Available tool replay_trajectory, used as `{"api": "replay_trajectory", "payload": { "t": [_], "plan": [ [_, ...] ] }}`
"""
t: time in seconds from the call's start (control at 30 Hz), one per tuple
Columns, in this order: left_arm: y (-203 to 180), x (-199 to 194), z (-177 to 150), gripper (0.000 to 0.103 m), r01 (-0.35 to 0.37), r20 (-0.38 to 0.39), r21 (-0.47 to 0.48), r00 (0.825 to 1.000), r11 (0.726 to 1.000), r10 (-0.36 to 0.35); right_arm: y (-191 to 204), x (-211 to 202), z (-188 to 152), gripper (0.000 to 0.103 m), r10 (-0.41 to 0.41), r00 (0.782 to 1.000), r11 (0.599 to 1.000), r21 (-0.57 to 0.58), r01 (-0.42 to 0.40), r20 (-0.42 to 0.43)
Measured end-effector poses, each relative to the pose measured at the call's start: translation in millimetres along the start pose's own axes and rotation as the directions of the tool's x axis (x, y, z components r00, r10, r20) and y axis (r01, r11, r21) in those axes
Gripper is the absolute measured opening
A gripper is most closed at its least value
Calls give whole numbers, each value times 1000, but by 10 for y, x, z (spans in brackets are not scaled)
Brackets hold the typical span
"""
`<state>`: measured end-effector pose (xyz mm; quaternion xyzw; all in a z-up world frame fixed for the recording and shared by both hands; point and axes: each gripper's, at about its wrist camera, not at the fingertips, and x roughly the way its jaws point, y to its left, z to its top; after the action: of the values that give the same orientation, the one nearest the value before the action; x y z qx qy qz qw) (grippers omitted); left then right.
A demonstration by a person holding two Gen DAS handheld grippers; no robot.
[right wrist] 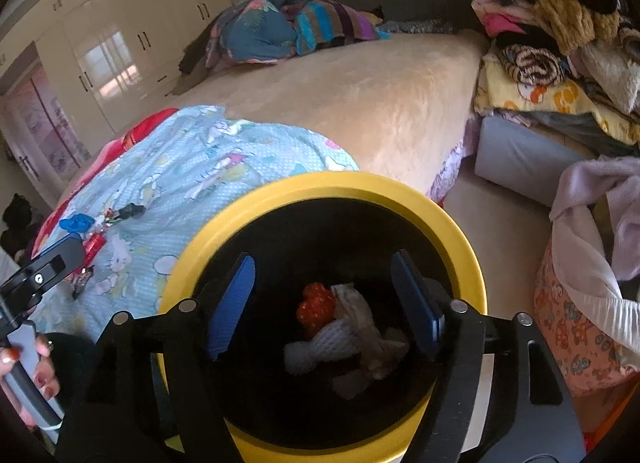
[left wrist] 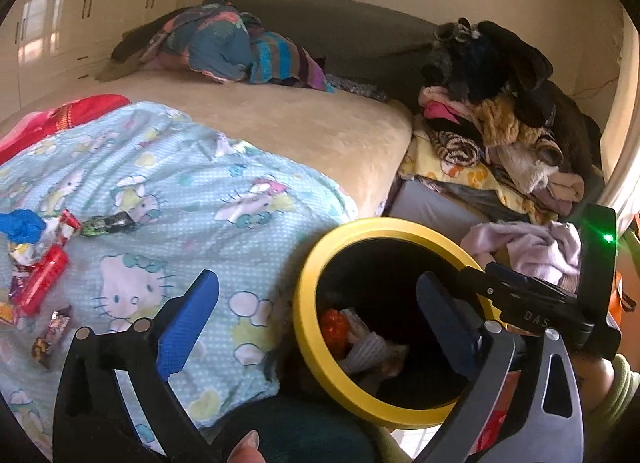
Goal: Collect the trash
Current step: 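Move both tools back over the candy wrappers on the duvet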
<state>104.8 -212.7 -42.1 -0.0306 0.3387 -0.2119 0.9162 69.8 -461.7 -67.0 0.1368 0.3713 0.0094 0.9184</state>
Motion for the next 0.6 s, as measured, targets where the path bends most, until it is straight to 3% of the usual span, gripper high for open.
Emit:
{"api": "replay_trajectory", "payload": {
  "t": [0.13, 0.6],
  "plan": [
    [60, -130, 29, 96, -19, 30, -9, 999, 1000, 19, 150, -109, 26, 71, 12, 999, 1000, -25, -11, 44],
    [405, -553, 123, 96, -133, 132, -44, 982, 990, 138, 726, -327, 59, 75, 107, 989, 988, -126, -94, 102]
  ]
}}
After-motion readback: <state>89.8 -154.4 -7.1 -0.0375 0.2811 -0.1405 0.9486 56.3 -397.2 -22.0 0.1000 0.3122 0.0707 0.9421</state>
